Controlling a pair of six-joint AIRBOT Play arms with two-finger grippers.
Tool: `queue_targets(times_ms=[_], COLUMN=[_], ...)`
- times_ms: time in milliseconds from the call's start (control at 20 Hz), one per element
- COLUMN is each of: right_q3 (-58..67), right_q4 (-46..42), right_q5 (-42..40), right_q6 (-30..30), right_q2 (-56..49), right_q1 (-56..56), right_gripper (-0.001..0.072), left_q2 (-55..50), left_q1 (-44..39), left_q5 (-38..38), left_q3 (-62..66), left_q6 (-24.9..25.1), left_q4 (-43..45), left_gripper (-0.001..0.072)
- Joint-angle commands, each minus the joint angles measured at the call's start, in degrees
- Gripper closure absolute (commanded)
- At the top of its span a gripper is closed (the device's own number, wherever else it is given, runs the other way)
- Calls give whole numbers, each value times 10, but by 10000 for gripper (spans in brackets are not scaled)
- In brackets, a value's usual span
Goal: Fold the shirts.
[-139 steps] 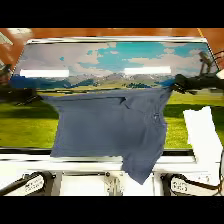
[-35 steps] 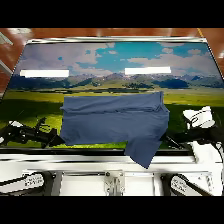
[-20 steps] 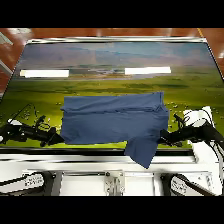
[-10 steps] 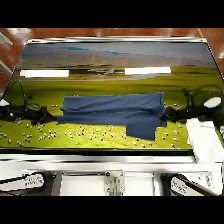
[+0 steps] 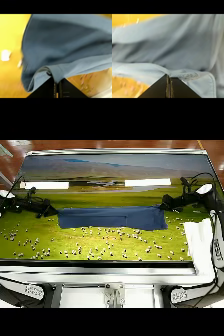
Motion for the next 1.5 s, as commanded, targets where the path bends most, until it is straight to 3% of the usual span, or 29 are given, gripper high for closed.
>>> queue_targets(times_ms=[0,350,500,550,600,650,750,850,1100,1300,1450], right_q3=[78,99,99,99,99,99,99,99,98,98,98], right_q4=[2,8,5,6,4,0,-36,-74,-76,-10,20], right_q5=[-19,-56,-50,-50,-47,-37,-18,9,114,115,100], right_q6=[15,19,16,10,-1,-14,-17,0,18,13,12], right_q2=[-75,-139,-149,-146,-139,-130,-102,-81,-112,-171,-204], right_q1=[5,6,16,16,14,8,-11,-35,-63,-45,-26], right_gripper=[654,653,628,524,234,159,158,37,37,37,37], left_q2=[-75,-142,-150,-150,-150,-150,-149,-140,-81,-42,-25], left_q1=[-16,-38,-44,-42,-37,-31,-13,5,20,0,-24], left_q5=[3,40,18,0,-29,-59,-125,-164,-149,-149,-148], left_q3=[93,145,145,145,147,153,173,192,202,202,202], left_q6=[-23,-61,-63,-63,-63,-68,-107,-112,-101,-99,-84], left_q4=[-32,-31,-27,-17,0,30,107,135,133,130,73], left_gripper=[670,634,527,411,373,373,373,373,374,376,376])
